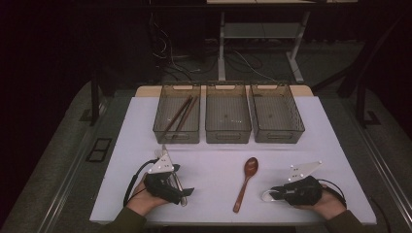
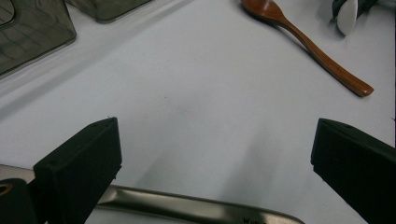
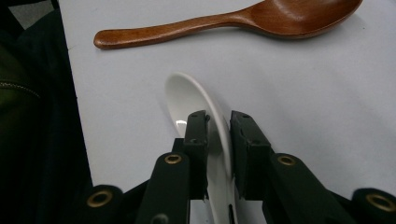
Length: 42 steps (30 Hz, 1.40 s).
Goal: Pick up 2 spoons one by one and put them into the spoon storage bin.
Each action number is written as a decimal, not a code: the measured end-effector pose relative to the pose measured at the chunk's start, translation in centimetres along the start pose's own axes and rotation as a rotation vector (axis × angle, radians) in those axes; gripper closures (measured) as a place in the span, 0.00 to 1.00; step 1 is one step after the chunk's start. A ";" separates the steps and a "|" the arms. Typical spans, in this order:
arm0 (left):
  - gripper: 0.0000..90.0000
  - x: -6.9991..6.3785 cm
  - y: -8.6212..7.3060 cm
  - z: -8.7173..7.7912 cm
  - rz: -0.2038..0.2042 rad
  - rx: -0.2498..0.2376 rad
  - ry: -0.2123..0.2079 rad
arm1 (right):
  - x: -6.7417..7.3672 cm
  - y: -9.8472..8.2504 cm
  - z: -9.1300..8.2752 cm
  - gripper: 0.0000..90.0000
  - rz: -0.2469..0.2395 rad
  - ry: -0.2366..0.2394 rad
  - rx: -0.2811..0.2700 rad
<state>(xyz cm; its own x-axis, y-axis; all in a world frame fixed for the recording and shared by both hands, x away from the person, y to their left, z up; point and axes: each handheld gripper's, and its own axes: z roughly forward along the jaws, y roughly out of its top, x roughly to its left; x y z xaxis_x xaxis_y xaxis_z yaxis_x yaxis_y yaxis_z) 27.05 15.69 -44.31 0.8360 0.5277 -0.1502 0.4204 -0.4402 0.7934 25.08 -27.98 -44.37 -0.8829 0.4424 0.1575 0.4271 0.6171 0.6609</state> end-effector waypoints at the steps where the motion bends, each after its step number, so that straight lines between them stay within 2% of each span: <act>1: 0.01 0.0 0.0 0.0 0.000 0.000 -0.001 | 0.0 0.0 0.0 0.86 0.000 0.001 -0.002; 13: 0.01 0.1 0.0 0.0 0.003 -0.005 -0.004 | -0.2 0.1 -0.1 0.91 0.006 0.027 -0.002; 18: 0.01 0.2 -0.1 -0.1 -0.005 -0.007 -0.007 | -0.3 0.2 -0.2 0.91 0.021 -0.001 -0.004; 29: 0.00 0.3 -0.2 0.0 -0.009 -0.006 -0.003 | -0.8 0.9 -0.7 0.91 0.033 -0.057 -0.043; 37: 0.00 0.3 -0.2 -0.1 0.000 -0.008 0.006 | -1.8 1.8 -0.7 0.91 0.064 -0.074 -0.073; 42: 0.00 0.2 -0.1 -0.1 0.003 -0.006 0.004 | -2.1 2.6 -0.8 0.91 0.064 -0.088 -0.102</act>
<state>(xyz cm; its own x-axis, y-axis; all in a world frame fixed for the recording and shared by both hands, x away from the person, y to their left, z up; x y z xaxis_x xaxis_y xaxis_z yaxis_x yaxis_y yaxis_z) 27.11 15.95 -44.38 0.8359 0.5292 -0.1457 0.4160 -0.4374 0.7973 27.87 -27.86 -42.39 -0.8321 0.5366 0.1400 0.4560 0.5182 0.7236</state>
